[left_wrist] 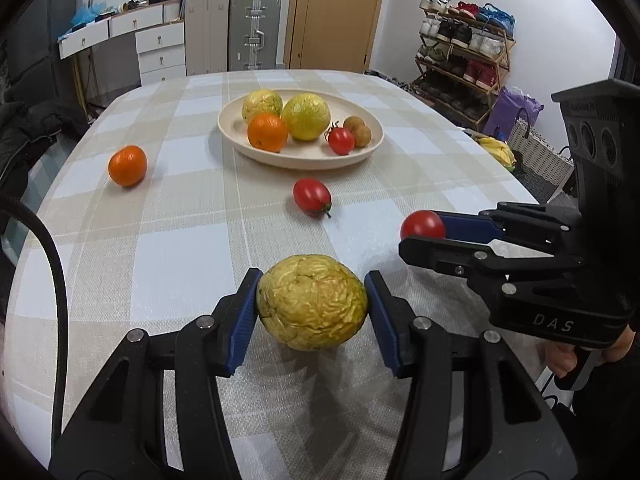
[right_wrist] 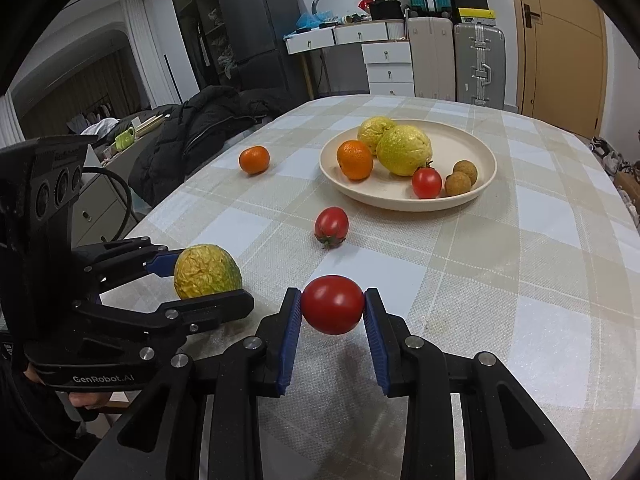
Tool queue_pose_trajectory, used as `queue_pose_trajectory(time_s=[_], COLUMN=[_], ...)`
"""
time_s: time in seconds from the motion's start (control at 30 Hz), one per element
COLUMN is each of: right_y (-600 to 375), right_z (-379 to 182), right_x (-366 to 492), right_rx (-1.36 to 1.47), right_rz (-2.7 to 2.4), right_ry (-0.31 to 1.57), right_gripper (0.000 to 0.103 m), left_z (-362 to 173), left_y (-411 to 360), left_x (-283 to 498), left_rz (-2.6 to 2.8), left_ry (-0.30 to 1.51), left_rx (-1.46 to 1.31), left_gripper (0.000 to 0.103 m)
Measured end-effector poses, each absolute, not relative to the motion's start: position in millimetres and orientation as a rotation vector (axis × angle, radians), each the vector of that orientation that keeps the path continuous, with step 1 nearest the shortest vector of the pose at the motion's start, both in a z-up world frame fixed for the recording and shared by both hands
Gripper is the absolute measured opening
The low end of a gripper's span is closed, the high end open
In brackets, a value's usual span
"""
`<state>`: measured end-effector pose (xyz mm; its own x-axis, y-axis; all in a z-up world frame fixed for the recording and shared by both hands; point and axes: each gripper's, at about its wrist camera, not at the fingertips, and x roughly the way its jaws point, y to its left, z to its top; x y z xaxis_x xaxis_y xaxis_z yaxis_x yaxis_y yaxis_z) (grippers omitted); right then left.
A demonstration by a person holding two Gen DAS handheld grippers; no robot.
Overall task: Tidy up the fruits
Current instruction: 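Carry the wrinkled fruit in the left tool and the tomato in the right tool over the plate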
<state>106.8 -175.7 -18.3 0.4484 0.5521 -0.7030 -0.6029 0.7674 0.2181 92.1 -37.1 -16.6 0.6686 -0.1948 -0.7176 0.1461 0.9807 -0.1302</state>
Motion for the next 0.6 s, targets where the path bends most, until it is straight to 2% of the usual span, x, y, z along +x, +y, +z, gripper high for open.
queue_pose_trajectory(time_s=[0.6], right_y=[-210], right_z=[10], right_x=[127], right_rx=[0.027], right_rz=[0.659], right_ry=[0.742], right_gripper=[0.032], left_z=[12], left_y=[-28], left_x=[125], left_rz=[-0.152], left_ry=[0.709], left_rx=[-0.096], left_gripper=[0.049])
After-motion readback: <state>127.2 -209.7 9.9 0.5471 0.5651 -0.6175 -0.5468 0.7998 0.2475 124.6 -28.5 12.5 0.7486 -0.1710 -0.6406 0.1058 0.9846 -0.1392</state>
